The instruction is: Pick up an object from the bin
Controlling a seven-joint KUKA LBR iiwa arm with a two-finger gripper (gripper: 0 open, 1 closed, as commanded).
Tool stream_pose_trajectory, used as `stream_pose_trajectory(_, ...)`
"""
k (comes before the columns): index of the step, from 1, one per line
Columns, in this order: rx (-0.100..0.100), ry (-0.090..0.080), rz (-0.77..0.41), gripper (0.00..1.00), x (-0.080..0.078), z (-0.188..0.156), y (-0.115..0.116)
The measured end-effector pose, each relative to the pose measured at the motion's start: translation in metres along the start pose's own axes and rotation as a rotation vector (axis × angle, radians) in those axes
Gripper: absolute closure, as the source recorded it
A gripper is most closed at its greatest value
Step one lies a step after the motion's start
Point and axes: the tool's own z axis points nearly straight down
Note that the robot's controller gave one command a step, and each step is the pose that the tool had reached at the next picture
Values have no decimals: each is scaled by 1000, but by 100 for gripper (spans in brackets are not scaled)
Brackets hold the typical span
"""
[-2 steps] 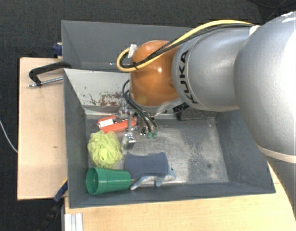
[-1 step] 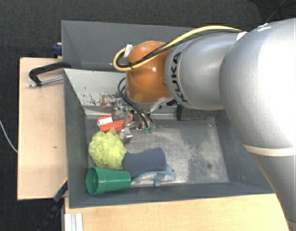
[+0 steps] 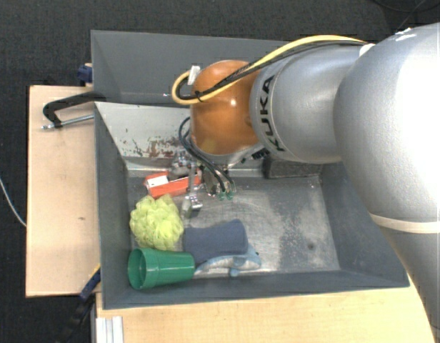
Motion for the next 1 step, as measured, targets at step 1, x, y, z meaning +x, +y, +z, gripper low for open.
stream_pose_trajectory(1,-2,-25,21,0,-18,15,4)
